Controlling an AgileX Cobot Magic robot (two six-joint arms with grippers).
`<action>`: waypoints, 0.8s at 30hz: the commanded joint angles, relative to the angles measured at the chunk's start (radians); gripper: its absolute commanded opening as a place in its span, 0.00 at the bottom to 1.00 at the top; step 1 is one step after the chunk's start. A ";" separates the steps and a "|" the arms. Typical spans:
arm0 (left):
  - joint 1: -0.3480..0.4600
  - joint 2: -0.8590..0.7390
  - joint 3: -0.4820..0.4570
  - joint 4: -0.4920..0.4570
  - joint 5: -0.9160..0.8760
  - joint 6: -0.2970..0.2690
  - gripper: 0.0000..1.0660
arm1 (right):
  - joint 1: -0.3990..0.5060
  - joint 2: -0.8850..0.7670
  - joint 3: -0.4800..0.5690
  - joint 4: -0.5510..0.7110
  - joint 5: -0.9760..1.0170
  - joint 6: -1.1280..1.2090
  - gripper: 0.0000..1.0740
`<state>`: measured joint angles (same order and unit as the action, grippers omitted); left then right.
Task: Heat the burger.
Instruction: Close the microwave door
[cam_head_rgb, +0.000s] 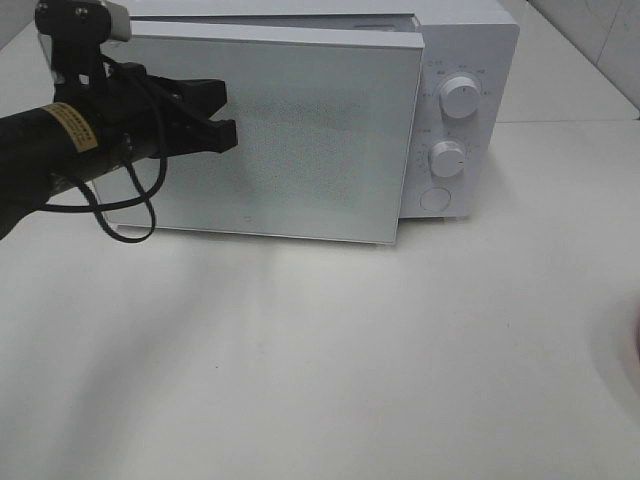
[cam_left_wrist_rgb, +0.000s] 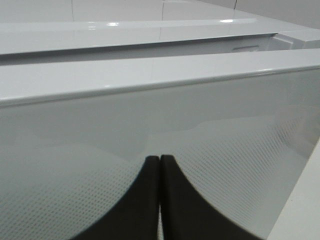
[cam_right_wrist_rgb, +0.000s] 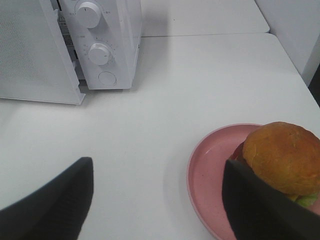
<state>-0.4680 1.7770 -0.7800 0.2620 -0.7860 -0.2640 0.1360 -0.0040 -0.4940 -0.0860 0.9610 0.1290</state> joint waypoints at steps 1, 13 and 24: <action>-0.035 0.042 -0.076 -0.020 0.053 -0.002 0.00 | -0.006 -0.030 0.001 0.003 0.000 -0.005 0.66; -0.110 0.134 -0.222 -0.071 0.094 -0.001 0.00 | -0.006 -0.030 0.001 0.003 0.000 -0.005 0.66; -0.166 0.223 -0.393 -0.092 0.146 -0.001 0.00 | -0.006 -0.030 0.001 0.003 0.000 -0.004 0.66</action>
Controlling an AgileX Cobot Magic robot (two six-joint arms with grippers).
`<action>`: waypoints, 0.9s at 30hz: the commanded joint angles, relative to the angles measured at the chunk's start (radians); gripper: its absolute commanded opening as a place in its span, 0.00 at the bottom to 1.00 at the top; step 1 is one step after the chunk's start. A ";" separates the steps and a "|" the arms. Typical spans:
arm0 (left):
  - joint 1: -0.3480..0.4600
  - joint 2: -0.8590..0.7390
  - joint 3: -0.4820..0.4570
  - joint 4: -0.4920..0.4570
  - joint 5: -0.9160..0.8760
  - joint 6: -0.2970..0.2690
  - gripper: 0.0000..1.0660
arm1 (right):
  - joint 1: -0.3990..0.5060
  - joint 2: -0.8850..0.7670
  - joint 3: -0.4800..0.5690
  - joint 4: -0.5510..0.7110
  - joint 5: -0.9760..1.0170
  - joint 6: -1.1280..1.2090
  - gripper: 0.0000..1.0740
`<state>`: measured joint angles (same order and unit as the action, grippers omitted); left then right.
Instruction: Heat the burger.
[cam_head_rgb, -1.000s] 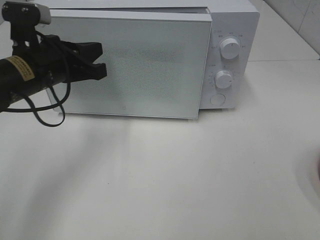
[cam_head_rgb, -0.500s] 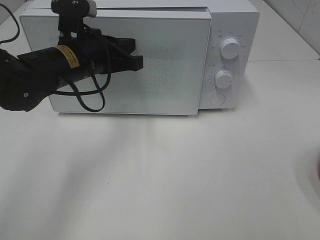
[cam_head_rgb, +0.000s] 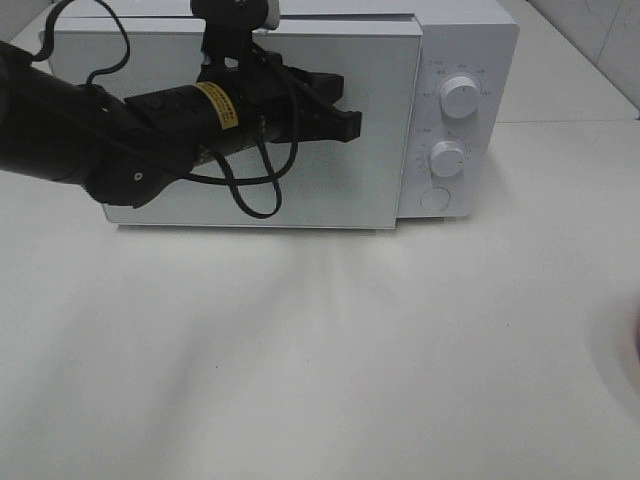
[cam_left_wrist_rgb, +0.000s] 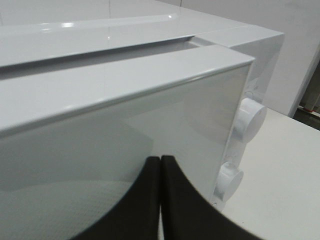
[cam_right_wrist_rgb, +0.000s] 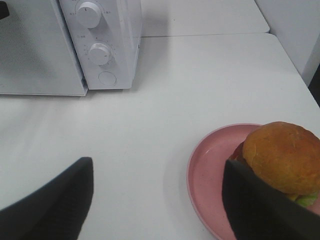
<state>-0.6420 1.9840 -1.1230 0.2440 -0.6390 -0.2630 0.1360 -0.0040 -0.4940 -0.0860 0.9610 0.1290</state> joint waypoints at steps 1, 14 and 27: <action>0.008 0.023 -0.064 -0.075 -0.001 -0.002 0.00 | -0.006 -0.030 0.001 0.003 0.000 -0.004 0.66; 0.007 0.079 -0.171 -0.087 0.057 -0.003 0.00 | -0.006 -0.030 0.001 0.003 0.000 -0.004 0.66; -0.021 0.029 -0.166 -0.099 0.201 -0.026 0.00 | -0.006 -0.030 0.001 0.003 0.000 -0.004 0.66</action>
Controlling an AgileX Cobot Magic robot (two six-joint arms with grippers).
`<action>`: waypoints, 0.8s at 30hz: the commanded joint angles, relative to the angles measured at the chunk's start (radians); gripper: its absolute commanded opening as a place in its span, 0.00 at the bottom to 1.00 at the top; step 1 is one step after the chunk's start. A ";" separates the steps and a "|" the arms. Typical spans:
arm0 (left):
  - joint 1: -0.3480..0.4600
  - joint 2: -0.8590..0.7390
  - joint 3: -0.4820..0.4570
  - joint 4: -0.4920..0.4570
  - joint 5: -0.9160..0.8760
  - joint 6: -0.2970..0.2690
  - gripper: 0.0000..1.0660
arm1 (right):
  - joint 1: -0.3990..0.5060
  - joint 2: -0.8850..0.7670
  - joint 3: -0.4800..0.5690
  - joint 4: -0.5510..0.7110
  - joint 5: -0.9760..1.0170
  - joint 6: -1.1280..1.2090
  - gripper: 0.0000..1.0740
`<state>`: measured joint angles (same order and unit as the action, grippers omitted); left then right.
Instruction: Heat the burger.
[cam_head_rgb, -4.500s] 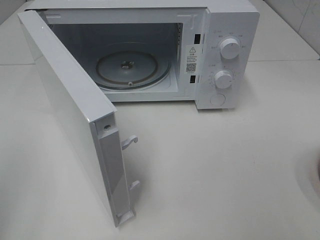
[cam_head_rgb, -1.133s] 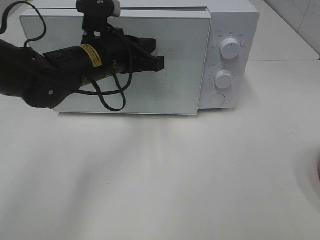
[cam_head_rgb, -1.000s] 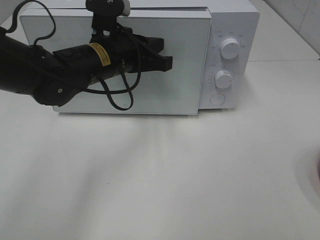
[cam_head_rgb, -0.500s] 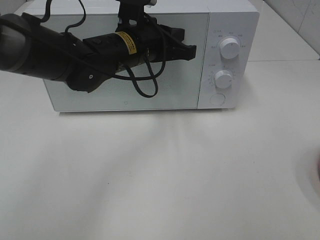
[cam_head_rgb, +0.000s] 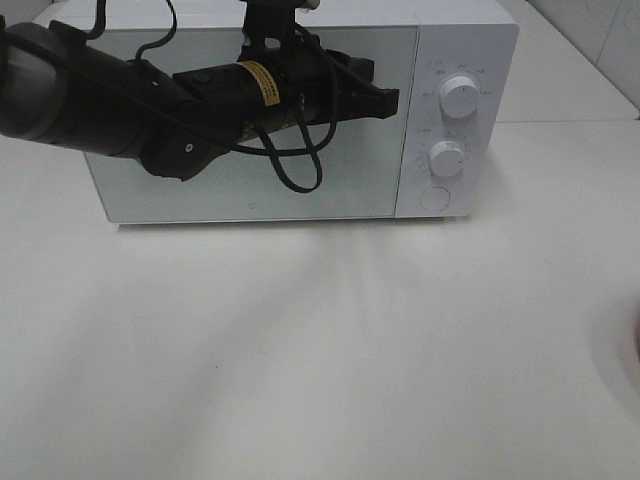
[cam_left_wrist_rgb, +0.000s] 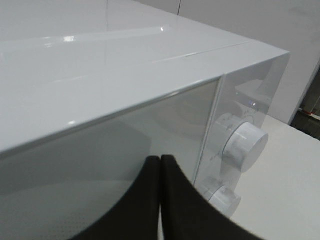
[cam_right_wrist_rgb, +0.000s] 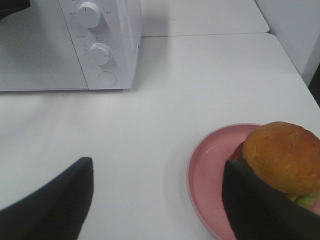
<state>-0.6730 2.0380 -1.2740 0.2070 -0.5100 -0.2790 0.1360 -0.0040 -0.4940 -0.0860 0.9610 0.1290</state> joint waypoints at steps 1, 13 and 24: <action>0.010 -0.025 -0.015 -0.062 0.072 -0.010 0.00 | -0.006 -0.030 0.001 0.003 0.000 -0.004 0.66; -0.100 -0.129 -0.015 -0.062 0.502 -0.009 0.11 | -0.006 -0.030 0.001 0.003 0.000 -0.004 0.66; -0.188 -0.176 -0.015 -0.062 1.062 0.003 0.94 | -0.006 -0.030 0.001 0.003 0.000 -0.004 0.66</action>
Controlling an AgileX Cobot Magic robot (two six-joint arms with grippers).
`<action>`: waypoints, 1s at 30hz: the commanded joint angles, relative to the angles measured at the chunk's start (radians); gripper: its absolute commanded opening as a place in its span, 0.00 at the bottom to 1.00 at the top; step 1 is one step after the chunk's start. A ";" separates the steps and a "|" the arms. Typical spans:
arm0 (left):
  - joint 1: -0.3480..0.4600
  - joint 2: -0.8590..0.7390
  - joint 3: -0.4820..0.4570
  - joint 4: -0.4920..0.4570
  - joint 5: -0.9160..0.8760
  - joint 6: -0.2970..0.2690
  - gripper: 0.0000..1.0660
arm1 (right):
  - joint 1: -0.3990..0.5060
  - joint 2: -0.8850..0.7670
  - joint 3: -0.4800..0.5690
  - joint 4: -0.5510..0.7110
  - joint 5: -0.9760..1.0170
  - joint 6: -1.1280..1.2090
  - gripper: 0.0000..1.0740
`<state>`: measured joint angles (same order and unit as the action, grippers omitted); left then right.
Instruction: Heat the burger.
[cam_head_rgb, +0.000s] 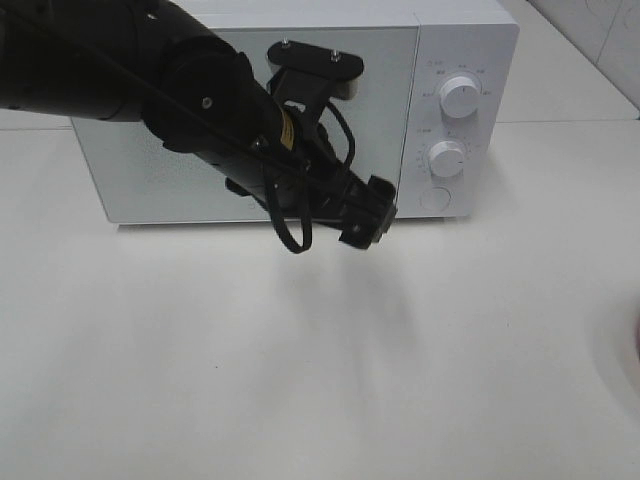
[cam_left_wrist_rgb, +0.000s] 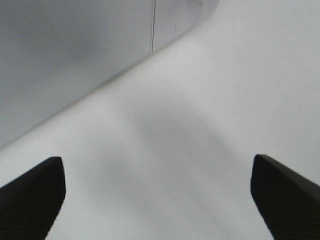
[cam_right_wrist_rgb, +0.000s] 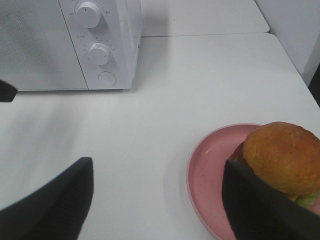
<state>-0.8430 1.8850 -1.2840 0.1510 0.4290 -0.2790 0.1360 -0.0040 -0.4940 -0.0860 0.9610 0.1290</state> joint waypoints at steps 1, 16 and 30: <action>-0.021 -0.030 -0.005 -0.009 0.171 0.002 0.94 | -0.006 -0.030 0.001 0.003 0.000 -0.004 0.66; 0.005 -0.093 -0.008 -0.059 0.754 0.006 0.94 | -0.006 -0.030 0.001 0.003 0.000 -0.004 0.66; 0.369 -0.337 0.016 -0.172 0.884 0.134 0.94 | -0.006 -0.030 0.001 0.003 0.000 -0.004 0.66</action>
<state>-0.4780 1.5550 -1.2720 -0.0100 1.2090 -0.1550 0.1360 -0.0040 -0.4940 -0.0860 0.9610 0.1290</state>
